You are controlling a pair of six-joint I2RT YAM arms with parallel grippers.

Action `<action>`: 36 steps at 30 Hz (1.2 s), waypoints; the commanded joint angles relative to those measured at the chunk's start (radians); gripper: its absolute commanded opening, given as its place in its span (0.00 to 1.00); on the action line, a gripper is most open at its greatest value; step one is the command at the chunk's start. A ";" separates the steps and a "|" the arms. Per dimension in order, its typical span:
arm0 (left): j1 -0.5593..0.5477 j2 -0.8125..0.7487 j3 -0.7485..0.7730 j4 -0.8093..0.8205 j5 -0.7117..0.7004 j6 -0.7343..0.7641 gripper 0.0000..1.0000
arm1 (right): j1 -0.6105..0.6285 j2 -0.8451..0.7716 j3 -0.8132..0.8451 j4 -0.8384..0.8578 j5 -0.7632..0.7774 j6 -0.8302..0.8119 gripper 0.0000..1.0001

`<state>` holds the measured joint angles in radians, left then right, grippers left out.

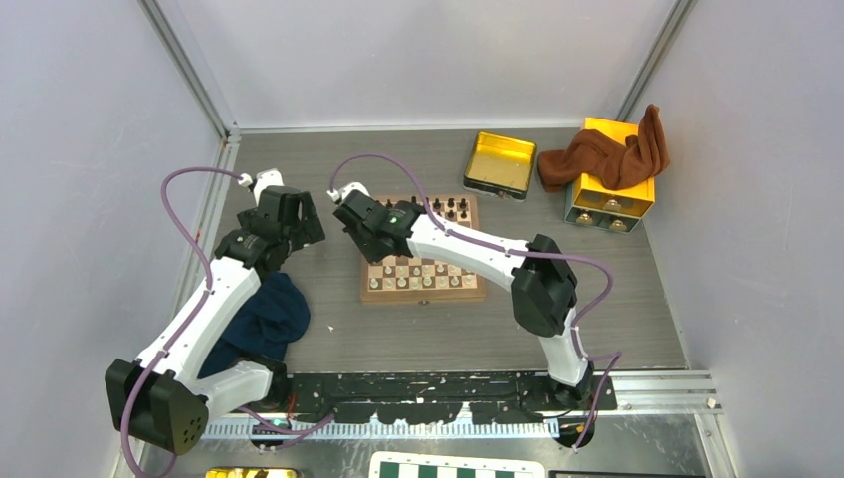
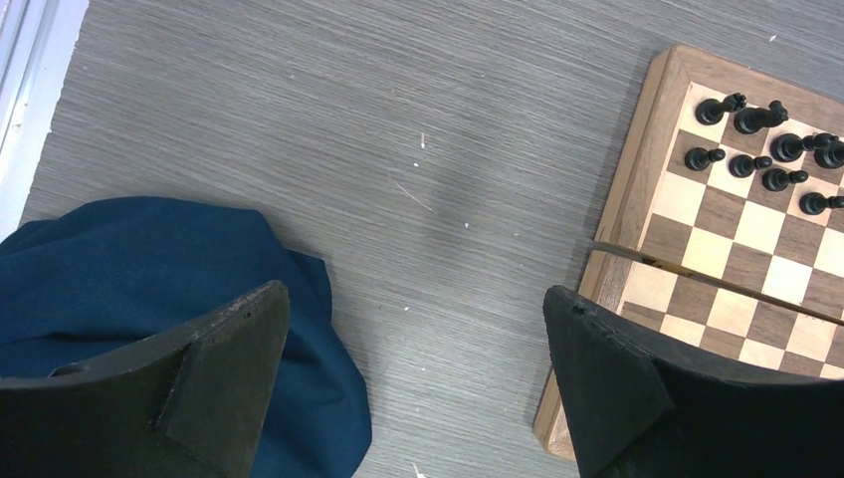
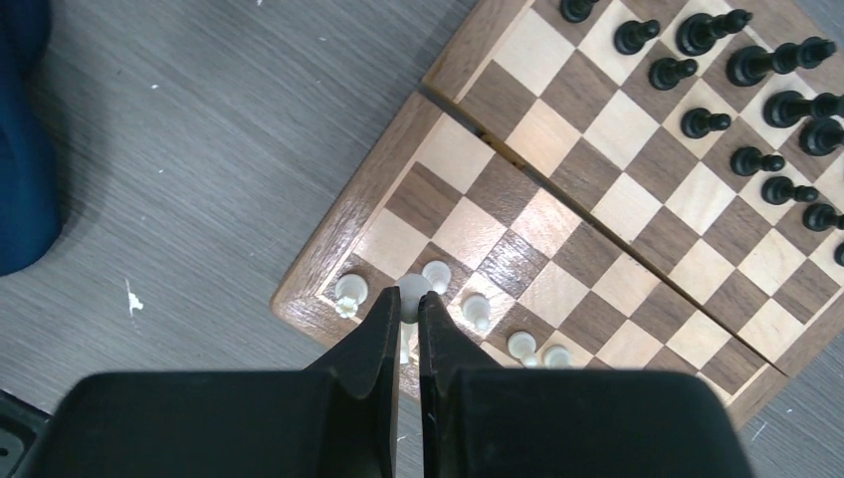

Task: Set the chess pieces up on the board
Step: Place the chess piece on the chessboard.

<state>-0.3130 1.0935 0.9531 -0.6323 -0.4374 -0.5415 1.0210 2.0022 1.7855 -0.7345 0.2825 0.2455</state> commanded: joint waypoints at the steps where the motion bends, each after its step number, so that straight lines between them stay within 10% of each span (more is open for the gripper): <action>1: 0.008 -0.030 0.000 0.010 -0.029 0.004 1.00 | 0.015 -0.003 0.014 0.013 -0.016 -0.005 0.01; 36: 0.009 -0.057 -0.037 -0.023 -0.074 -0.006 1.00 | 0.025 0.091 -0.032 0.085 -0.054 0.000 0.01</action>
<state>-0.3111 1.0599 0.9173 -0.6651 -0.4835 -0.5419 1.0409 2.0972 1.7500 -0.6888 0.2363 0.2455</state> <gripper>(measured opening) 0.996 0.114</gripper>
